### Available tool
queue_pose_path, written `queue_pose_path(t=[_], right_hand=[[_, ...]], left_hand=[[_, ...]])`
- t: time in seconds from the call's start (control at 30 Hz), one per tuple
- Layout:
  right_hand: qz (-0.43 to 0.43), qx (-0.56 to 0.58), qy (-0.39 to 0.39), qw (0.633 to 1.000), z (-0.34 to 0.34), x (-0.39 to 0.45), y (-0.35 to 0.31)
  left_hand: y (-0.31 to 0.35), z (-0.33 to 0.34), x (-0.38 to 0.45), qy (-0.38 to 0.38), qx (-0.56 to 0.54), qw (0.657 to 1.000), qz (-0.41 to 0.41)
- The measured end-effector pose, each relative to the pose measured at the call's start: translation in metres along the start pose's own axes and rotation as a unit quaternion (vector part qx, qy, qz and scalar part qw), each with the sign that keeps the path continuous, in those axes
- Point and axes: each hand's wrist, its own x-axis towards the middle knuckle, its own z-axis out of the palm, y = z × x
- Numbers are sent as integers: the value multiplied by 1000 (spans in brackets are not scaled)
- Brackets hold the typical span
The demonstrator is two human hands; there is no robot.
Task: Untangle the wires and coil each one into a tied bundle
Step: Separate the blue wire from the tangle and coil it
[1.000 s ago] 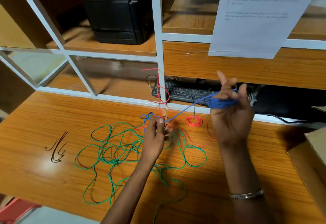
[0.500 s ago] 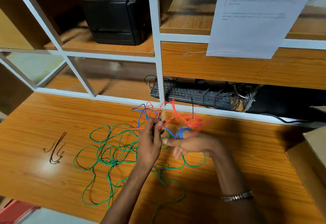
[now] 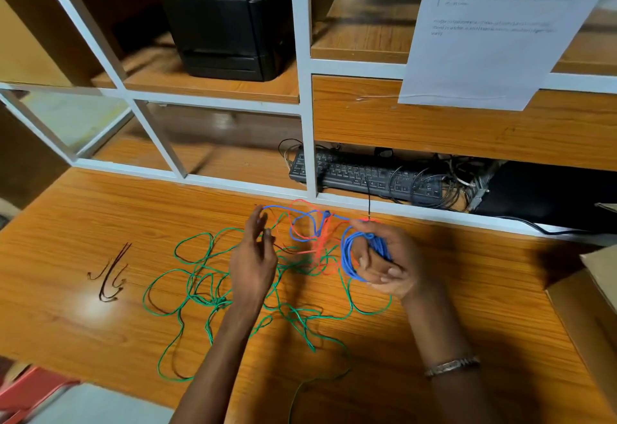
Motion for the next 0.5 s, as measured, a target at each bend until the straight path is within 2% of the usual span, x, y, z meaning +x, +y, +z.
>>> queue_pose_path(t=[0.1, 0.2, 0.27, 0.33, 0.43, 0.5], right_hand=[[-13, -24, 68, 997, 0, -7, -6], [-26, -44, 118, 992, 0, -6, -5], [-42, -53, 148, 987, -1, -8, -8], [-60, -51, 215, 973, -4, -16, -14], [-84, -33, 282, 955, -12, -34, -23], [-66, -61, 299, 950, -16, -40, -26]], left_hand=[[-8, -2, 4, 7, 0, 1000, 2], [-13, 2, 9, -3, 53, 999, -9], [-23, 4, 14, -17, 84, 996, -34], [-41, 1, 23, -29, 107, 991, -76], [-65, -10, 38, -86, 139, 975, -153], [-66, -15, 39, -102, 142, 972, -155]])
